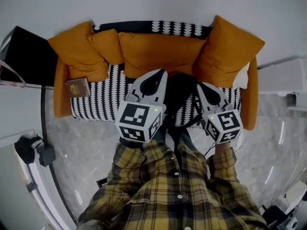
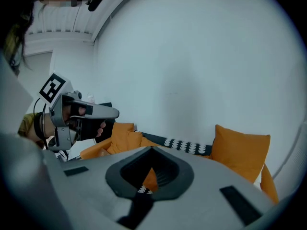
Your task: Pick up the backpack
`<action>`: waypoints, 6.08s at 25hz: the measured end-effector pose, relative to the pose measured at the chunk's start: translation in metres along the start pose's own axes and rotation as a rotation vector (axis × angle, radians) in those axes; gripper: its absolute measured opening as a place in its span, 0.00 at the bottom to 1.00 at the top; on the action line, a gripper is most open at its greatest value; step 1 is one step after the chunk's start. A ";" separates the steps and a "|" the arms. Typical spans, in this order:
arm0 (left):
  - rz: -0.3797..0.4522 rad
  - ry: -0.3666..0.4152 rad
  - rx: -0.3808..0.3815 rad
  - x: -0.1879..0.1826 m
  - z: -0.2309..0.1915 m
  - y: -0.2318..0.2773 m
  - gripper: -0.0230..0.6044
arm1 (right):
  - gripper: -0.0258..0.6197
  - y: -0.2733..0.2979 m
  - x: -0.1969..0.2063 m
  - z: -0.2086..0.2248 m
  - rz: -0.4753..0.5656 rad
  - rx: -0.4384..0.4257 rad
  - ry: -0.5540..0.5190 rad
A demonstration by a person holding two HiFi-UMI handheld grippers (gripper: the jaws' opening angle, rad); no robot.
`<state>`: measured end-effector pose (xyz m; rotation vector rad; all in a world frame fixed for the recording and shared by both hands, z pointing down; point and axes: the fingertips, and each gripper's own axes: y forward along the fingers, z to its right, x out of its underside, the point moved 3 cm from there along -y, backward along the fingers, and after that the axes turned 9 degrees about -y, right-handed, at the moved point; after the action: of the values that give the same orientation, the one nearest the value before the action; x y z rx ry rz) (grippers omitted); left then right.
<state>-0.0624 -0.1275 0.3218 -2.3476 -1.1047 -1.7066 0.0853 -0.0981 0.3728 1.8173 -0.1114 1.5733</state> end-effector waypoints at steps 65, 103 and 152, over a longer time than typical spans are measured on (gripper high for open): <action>-0.456 -0.355 -0.295 0.351 -0.133 0.053 0.11 | 0.12 0.124 0.265 0.017 -0.421 -0.033 -0.167; -0.655 -0.579 -0.441 0.463 -0.153 0.079 0.55 | 0.56 0.200 0.329 0.030 -0.702 -0.424 -0.492; -0.629 -0.314 -0.492 0.375 -0.126 0.051 0.10 | 0.09 0.150 0.281 0.019 -0.601 -0.267 -0.496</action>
<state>-0.0837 -0.0239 0.7063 -2.8415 -1.8150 -2.0247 0.0970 -0.1128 0.6913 1.7677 0.0007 0.6488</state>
